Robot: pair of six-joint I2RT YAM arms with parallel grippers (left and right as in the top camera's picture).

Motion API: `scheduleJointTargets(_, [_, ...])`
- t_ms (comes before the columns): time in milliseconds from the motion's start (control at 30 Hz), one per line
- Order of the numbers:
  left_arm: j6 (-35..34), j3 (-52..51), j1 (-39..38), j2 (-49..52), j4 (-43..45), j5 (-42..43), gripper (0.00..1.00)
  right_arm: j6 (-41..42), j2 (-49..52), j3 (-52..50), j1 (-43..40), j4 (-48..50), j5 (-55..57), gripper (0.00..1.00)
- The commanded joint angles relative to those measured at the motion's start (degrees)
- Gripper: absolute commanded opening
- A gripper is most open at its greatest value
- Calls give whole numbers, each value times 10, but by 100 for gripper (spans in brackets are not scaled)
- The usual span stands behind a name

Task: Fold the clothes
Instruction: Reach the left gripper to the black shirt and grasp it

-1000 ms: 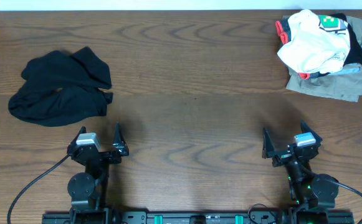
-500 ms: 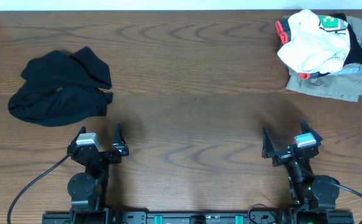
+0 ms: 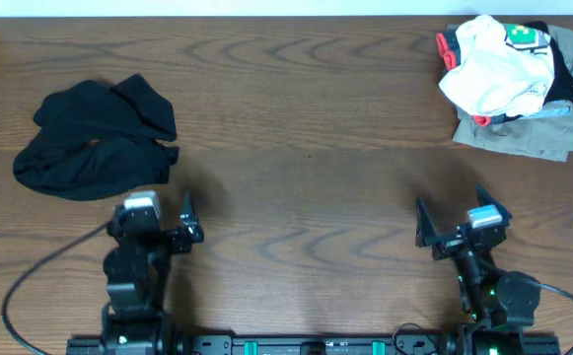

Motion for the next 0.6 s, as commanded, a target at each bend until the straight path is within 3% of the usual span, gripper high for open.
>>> scheduleJointTargets(0, [13,75,-1,77,-2,-7,98,7,49,53,-4,8,-9,99])
scheduleJointTargets(333, [16,361,-1,350,-209,-7,98,7,335,253,-4,-5,-94,99])
scheduleJointTargets(567, [63,529,-1,487,-359,9,98,7,567,462,-4,-155,-166,99])
